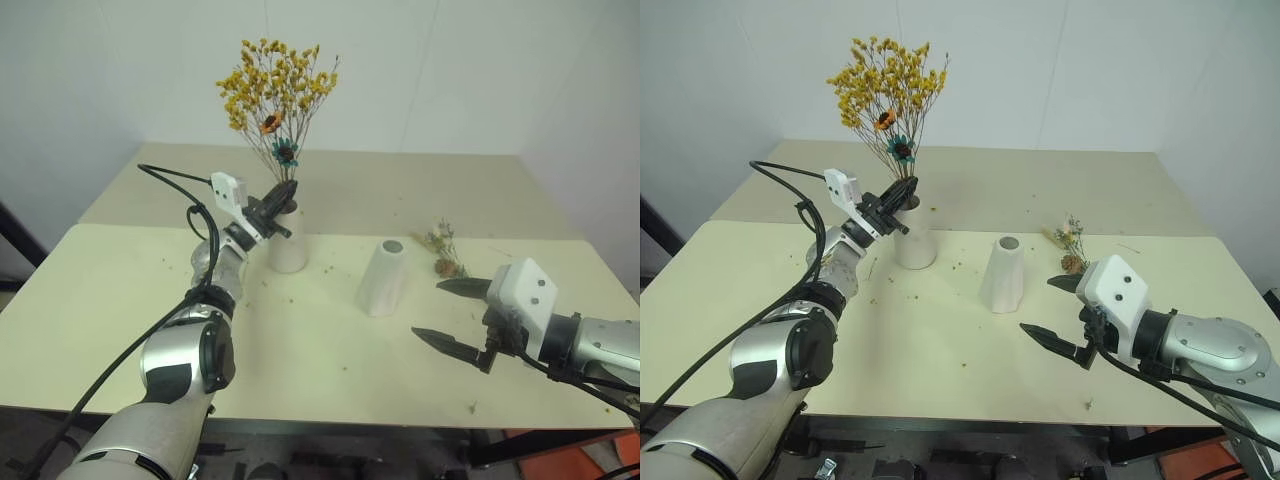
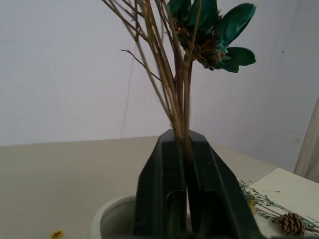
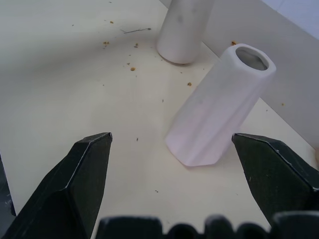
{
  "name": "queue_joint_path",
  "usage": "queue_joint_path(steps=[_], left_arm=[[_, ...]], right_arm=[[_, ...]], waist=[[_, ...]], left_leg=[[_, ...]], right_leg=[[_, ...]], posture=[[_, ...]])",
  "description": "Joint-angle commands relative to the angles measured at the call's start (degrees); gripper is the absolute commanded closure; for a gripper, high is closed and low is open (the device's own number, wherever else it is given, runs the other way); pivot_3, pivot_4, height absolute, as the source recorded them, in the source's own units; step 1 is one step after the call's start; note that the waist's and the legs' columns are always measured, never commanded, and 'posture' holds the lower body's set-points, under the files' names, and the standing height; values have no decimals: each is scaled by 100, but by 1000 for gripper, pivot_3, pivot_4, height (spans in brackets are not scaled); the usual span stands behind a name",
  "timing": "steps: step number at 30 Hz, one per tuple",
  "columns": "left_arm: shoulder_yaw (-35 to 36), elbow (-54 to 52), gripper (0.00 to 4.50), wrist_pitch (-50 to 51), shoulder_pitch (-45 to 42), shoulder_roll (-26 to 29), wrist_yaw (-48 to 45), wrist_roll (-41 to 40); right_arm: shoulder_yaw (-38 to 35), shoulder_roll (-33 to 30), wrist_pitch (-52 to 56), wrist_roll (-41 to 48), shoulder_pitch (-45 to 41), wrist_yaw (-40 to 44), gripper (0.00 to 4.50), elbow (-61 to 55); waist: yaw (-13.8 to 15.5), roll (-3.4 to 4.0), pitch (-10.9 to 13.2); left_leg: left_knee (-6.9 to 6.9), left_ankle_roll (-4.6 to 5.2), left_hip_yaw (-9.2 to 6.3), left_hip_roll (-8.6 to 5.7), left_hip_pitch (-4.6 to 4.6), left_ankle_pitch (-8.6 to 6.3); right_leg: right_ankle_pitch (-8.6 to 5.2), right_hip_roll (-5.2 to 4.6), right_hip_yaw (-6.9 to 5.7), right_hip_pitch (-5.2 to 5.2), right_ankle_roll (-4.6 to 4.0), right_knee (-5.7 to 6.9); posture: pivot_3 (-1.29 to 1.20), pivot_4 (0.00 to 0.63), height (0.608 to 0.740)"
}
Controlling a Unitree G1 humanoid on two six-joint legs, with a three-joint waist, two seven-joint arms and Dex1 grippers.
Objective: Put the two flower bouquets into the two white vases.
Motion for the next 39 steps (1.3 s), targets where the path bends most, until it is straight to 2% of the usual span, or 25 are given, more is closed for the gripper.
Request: queue_joint_path(steps=[1,5,10,11,14,19,25,29,36,39], left_arm=[[-33,-302,3150,-285,-40,58,-97,-34],[52,-449,1836,-255,49,125,-393,-199],[-33,-584,201,-337,199,256,-289,-124],[-62,-626,26,-338,230,298,-271,-100],[-275,-700,26,-169,328,485,-115,101],[-600,-878,26,196,482,771,-355,239],[-1013,-1073,26,735,221,1086,-151,547],[-1216,-1411,26,1232,19,1268,-468,568],[-1314,-2805,26,1878,660,1928,-881,425],[-1352,-3686,26,2448,1145,2371,-913,443]], right_arm=[[-43,-60,-77,-40,-60,40,0,-5],[42,-46,-131,-121,-139,63,0,118],[113,-45,-187,-189,-207,127,0,221],[134,-45,-193,-207,-225,135,0,243],[175,-43,-136,-233,-294,119,0,287],[241,-38,-117,-291,-397,132,0,375],[353,-21,-127,-335,-539,118,0,483],[391,-10,-128,-371,-546,109,0,489],[136,-41,-61,-352,-341,72,0,403],[13,-106,-74,-391,-240,113,0,445]], waist=[[1,0,0],[-7,0,0],[-12,0,0],[-13,0,0],[0,0,0],[-2,1,0],[1,0,0],[8,1,0],[-90,3,-2],[-112,3,-2]], left_leg=[[0,0,0,0,0,0],[0,0,0,0,0,0],[0,0,0,0,2,0],[0,0,0,1,2,0],[1,0,0,1,2,0],[0,0,0,1,2,0],[3,0,-1,1,1,0],[3,0,-1,1,-2,0],[-1,0,1,5,4,0],[1,0,0,6,4,0]], right_leg=[[0,0,0,0,0,0],[0,0,0,0,0,0],[0,0,1,0,0,1],[0,0,1,0,0,1],[0,0,1,0,0,2],[0,1,1,0,-1,3],[0,1,0,-1,0,3],[0,1,0,-2,0,2],[0,3,4,-3,-1,5],[0,4,3,-3,-1,8]], posture=[[0,150,740],[0,150,740],[0,150,740],[0,150,740],[0,150,740],[0,150,740],[0,150,740],[0,150,740],[0,150,740],[0,150,740]])
